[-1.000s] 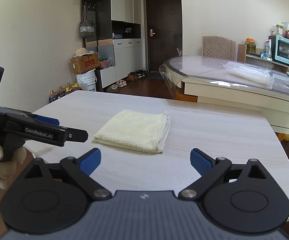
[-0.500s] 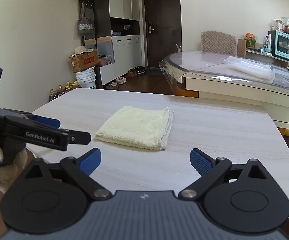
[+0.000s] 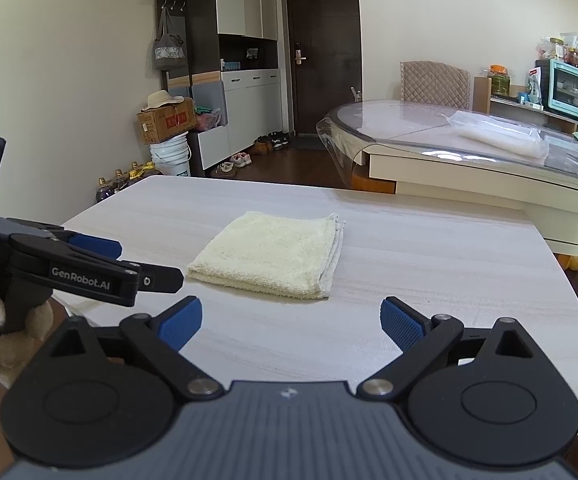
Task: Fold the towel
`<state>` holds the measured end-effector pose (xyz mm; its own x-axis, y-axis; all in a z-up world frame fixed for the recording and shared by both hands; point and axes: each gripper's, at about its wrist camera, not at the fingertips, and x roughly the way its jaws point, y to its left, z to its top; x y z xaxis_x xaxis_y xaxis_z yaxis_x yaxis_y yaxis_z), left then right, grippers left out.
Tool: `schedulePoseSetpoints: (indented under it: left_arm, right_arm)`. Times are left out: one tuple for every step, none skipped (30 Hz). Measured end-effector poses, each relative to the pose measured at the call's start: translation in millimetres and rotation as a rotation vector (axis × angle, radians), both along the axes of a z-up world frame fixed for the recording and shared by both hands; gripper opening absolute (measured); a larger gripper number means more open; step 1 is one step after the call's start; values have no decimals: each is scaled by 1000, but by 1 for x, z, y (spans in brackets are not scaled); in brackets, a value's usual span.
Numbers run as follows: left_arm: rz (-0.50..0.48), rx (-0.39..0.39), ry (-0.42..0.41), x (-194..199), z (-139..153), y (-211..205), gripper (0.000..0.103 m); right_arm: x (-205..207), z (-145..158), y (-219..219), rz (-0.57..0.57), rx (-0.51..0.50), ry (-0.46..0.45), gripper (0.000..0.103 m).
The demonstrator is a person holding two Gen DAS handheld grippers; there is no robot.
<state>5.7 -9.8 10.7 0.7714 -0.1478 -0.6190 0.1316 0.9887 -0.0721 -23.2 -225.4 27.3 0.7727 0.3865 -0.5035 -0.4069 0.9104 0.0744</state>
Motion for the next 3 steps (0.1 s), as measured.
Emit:
schedulePoseSetpoints:
  left_arm:
    - [0,4,-1,0,0,0,103]
    - [-1,4,-2,0,1,0,103]
    - [-1,4,-3,0,1,-1,103]
  right_arm:
    - [0,1,0,1,1,-1,97]
    - [0,1,0,1,1,-3,97]
    - [0,1,0,0,1,-4,97]
